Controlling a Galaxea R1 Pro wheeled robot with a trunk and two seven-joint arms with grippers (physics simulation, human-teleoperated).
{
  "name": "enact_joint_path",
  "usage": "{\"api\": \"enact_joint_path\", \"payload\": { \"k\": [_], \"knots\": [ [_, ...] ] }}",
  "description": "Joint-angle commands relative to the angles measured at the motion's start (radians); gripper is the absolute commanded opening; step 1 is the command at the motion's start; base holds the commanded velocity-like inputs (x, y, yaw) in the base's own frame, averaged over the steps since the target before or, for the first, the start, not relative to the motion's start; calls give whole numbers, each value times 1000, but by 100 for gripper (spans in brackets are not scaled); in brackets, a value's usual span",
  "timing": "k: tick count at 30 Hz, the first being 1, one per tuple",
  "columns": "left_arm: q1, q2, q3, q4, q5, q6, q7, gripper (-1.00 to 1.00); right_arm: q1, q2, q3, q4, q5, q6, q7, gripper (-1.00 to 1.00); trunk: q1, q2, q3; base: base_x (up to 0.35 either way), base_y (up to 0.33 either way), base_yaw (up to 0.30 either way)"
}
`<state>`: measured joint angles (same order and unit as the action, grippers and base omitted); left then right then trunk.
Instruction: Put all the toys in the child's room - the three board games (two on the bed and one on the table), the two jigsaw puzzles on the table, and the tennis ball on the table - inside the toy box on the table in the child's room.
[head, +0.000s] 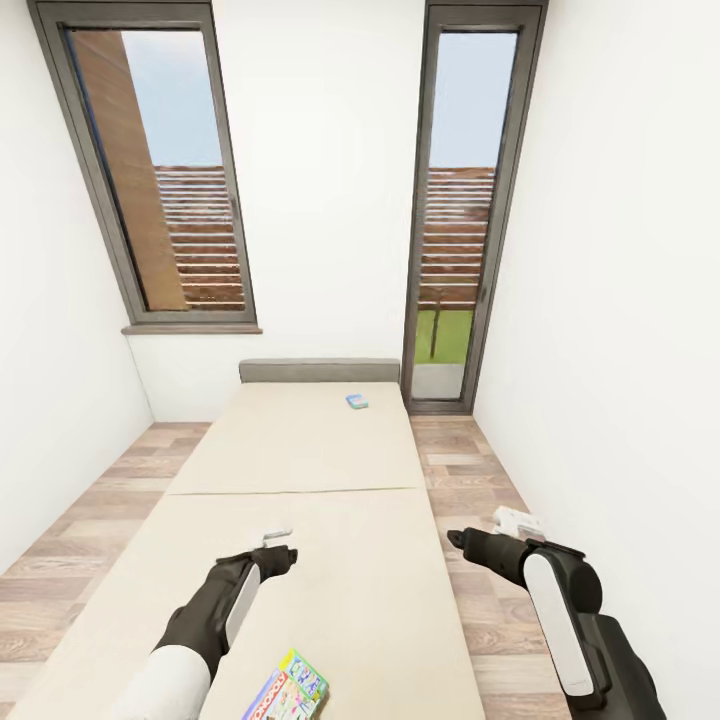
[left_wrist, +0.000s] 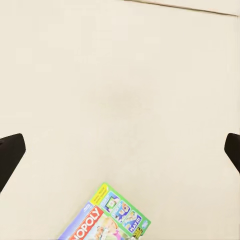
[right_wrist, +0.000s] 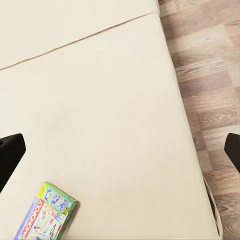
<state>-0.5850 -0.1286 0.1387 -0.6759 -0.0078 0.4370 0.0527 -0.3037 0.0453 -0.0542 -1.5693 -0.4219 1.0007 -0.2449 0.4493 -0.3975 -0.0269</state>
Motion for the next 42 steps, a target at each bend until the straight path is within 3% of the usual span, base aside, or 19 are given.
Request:
{"api": "enact_joint_path", "payload": {
  "k": [1, 13, 42],
  "knots": [
    [-8, -3, -5, 5, 0, 4, 2, 100, -2, 2, -1, -1, -11, 7, -19, 100, 1, -3, -4, 0, 0, 54],
    [-21, -6, -37, 19, 2, 2, 4, 100, -4, 8, 2, 0, -12, 14, -99, 100, 1, -3, -21, 0, 0, 53],
    [-24, -9, -42, 19, 3, 3, 3, 100, -35, -7, 1, 9, -28, 47, -99, 100, 1, -3, -69, 0, 0, 2]
  ]
}}
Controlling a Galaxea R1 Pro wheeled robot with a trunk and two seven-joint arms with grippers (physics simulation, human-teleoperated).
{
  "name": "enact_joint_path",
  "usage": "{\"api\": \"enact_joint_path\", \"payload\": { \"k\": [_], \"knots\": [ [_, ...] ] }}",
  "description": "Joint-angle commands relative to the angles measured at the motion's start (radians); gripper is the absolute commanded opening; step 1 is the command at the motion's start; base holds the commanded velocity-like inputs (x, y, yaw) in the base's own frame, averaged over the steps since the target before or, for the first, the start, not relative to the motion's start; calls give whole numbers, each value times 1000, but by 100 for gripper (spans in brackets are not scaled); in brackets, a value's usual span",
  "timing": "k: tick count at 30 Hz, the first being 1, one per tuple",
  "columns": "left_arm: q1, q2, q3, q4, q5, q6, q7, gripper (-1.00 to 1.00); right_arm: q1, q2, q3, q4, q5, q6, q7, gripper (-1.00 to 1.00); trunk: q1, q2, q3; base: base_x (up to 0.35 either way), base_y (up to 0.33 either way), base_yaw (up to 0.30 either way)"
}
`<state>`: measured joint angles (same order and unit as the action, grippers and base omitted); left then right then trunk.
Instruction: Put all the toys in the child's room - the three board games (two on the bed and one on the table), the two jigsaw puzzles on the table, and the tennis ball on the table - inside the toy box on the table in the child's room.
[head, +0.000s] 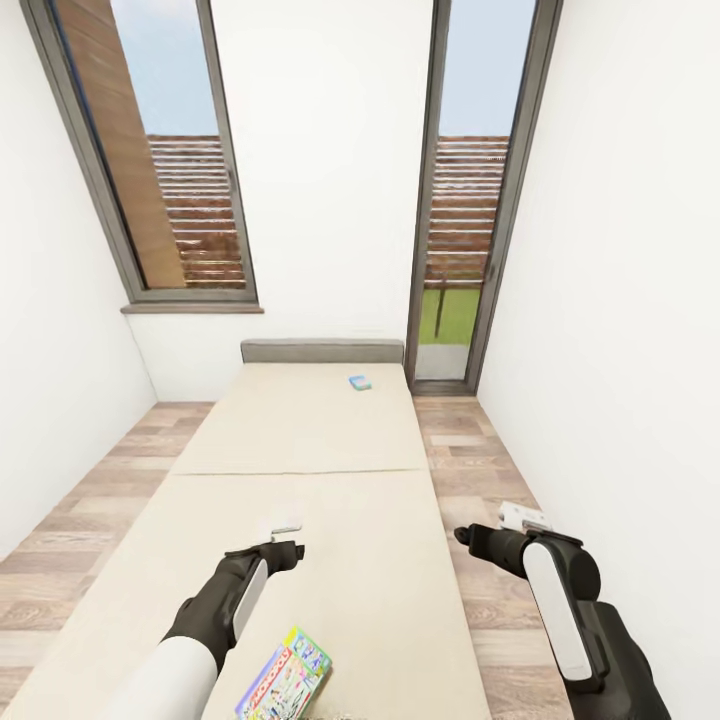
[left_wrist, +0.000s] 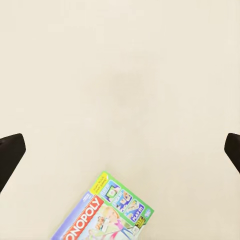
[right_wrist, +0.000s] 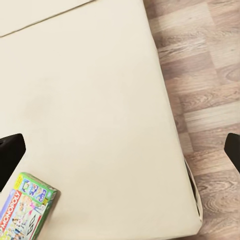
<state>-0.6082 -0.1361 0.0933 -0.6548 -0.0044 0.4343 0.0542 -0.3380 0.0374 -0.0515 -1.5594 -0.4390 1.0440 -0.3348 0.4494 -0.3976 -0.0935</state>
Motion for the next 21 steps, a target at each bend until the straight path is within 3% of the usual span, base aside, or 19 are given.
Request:
{"api": "enact_joint_path", "payload": {
  "k": [1, 14, 19, 21],
  "knots": [
    [-1, -1, 4, -2, 0, 6, 1, 100, -1, 0, -1, -1, -11, 3, -9, 100, 1, -2, -4, 0, 0, 0],
    [-1, 0, 4, -2, 0, 6, 1, 100, -3, -5, -10, -7, -13, 3, 9, 100, 1, -2, -26, 0, 0, 0],
    [-1, 1, 4, -3, 0, 7, 1, 100, -2, -25, -27, -9, -55, 3, 138, 100, 1, -2, -34, 0, 0, 0],
    [-1, 1, 4, -4, 0, 7, 1, 100, -1, -58, -39, -10, -91, 3, 235, 100, 1, -2, -37, 0, 0, 0]
  ]
}}
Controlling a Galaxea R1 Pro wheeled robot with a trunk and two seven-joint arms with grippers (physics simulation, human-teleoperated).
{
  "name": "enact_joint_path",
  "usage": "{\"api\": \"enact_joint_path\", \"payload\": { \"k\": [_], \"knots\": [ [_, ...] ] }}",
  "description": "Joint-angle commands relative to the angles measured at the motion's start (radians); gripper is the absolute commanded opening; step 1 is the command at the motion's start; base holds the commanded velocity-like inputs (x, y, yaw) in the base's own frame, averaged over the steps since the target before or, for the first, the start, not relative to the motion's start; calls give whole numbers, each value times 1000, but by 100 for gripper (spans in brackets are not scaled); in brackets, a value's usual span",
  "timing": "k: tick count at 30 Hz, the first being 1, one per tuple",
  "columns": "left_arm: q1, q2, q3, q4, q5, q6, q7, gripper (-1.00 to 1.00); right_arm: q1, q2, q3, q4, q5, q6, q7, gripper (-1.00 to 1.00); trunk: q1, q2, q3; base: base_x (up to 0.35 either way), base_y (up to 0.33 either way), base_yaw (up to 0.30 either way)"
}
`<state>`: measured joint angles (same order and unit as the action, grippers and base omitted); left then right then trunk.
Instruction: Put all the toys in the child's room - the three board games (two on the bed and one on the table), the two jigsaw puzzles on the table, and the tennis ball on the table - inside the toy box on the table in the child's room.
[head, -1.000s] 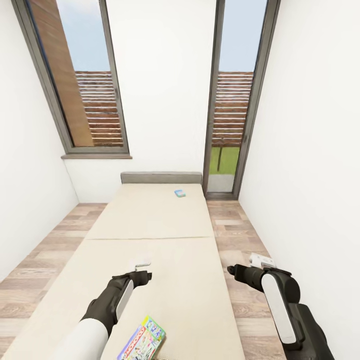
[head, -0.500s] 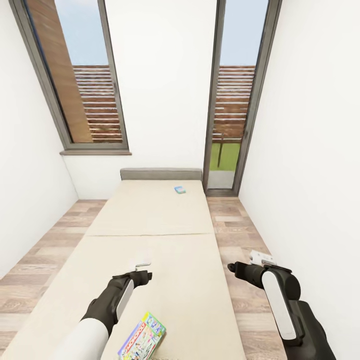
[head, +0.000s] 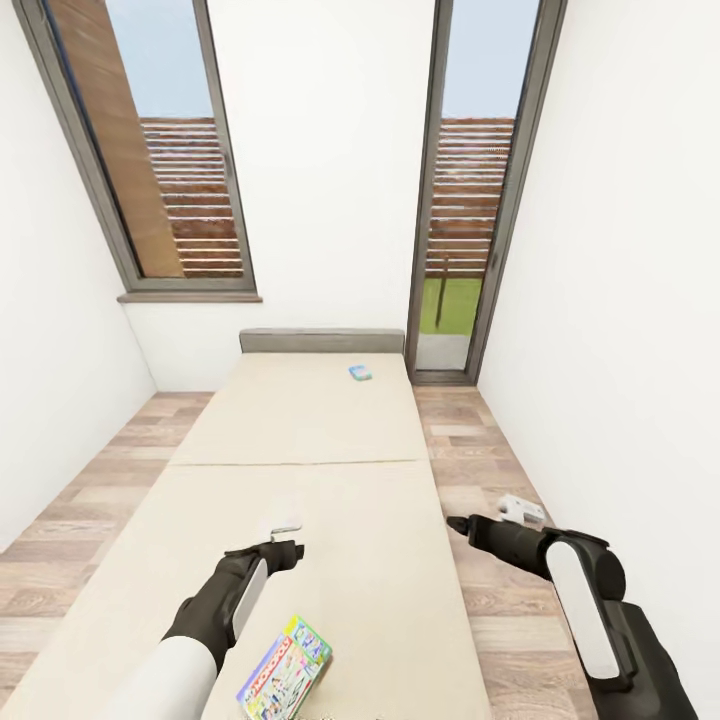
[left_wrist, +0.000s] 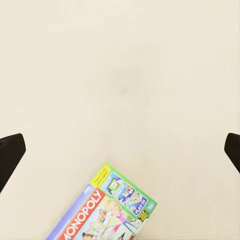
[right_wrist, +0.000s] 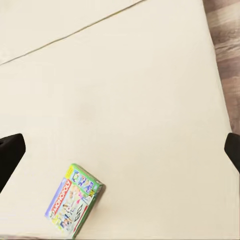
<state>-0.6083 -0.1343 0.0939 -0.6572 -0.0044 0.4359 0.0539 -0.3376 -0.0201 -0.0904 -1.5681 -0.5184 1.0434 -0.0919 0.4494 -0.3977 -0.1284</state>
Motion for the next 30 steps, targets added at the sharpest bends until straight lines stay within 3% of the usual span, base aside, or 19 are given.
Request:
{"api": "enact_joint_path", "payload": {
  "k": [1, 5, 9, 14, 21, 27, 30],
  "knots": [
    [-1, -2, 4, -2, 0, 6, 1, 100, 2, -30, -7, -1, -37, 4, 64, 100, 1, -2, -4, 0, 0, 0],
    [-1, -2, 4, -2, 0, 7, 1, 100, 8, -123, -23, 4, -123, 4, 288, 100, 1, -2, -11, 0, 0, 0],
    [-1, -4, 4, -1, 0, 3, 2, 100, 11, -194, -32, 10, -174, 4, 484, 100, 1, -2, -17, 0, 0, 0],
    [-1, -17, 4, 13, 0, -64, 4, 100, 13, -213, -32, 12, -183, 4, 548, 100, 1, -2, -25, 0, 0, 0],
    [-1, -36, 3, 40, -3, -102, 9, 100, 13, -209, -32, 13, -182, 4, 557, 100, 1, -2, -37, 0, 0, 0],
    [-1, -40, 0, 44, -3, -106, 68, 100, 14, -210, -32, 13, -182, 4, 558, 100, 1, -2, -47, 0, 0, 0],
    [-1, -40, -28, 45, 0, -108, 109, 100, 14, -207, -32, 13, -181, 4, 558, 100, 1, -2, -52, 0, 0, 0]
  ]
}}
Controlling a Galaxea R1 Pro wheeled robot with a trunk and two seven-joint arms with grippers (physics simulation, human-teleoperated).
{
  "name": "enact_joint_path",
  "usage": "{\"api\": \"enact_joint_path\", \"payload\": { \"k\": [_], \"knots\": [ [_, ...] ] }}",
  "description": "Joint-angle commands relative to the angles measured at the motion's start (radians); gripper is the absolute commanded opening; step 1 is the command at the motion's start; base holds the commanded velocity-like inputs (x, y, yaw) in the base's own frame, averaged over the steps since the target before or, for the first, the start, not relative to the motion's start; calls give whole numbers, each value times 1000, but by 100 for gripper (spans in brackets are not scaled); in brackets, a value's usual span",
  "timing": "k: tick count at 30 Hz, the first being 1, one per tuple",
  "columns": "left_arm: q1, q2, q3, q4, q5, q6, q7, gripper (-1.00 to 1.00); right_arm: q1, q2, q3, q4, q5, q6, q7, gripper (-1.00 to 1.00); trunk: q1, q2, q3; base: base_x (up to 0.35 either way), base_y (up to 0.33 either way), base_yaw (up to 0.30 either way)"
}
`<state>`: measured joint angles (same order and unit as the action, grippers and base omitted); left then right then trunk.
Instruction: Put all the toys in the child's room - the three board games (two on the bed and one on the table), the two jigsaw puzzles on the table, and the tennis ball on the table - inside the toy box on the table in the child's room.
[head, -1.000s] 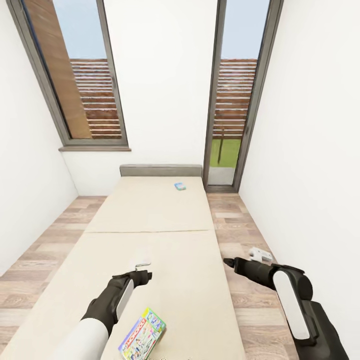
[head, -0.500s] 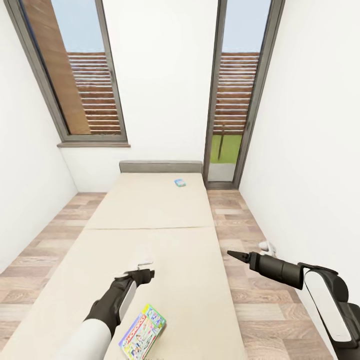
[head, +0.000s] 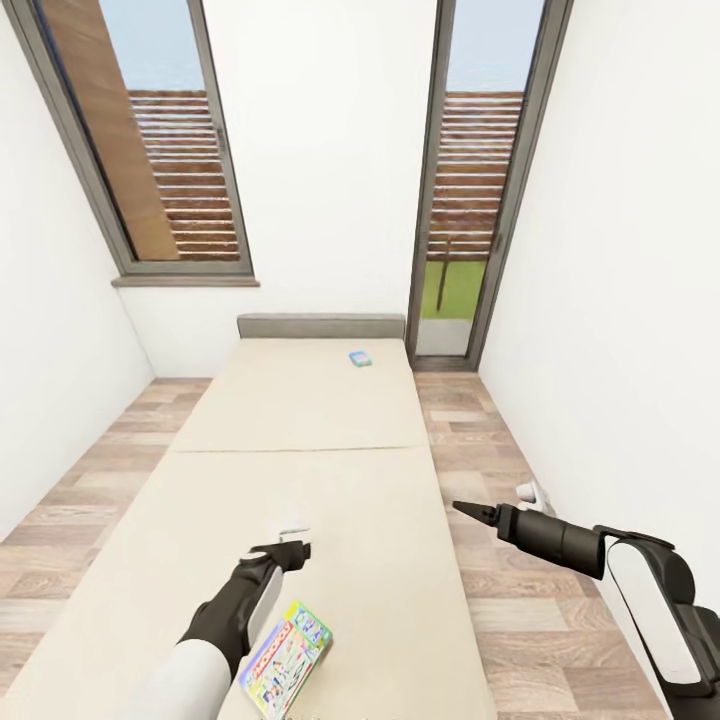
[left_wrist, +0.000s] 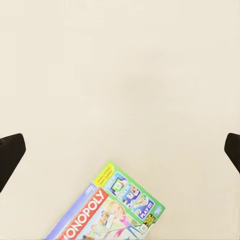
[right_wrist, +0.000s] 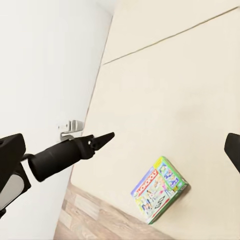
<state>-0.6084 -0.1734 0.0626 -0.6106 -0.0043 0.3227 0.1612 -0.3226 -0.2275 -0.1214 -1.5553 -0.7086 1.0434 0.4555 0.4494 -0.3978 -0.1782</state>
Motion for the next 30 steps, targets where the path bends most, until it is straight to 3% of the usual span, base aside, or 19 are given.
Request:
{"api": "enact_joint_path", "payload": {
  "k": [1, 8, 30],
  "knots": [
    [-1, -1, -4, -2, 1, 5, 9, 100, -1, 0, -1, 0, 9, 4, 10, 100, 1, -2, -4, 0, 0, 0],
    [-1, -1, -44, -2, 7, 1, 59, 100, -1, -2, -1, 0, 9, 4, 10, 100, 1, -2, -15, 0, 0, 0],
    [-1, -1, -49, 1, 8, -26, 75, 100, -1, -3, -1, 0, 8, 4, 10, 100, 1, -2, -52, 0, 0, 0]
  ]
}}
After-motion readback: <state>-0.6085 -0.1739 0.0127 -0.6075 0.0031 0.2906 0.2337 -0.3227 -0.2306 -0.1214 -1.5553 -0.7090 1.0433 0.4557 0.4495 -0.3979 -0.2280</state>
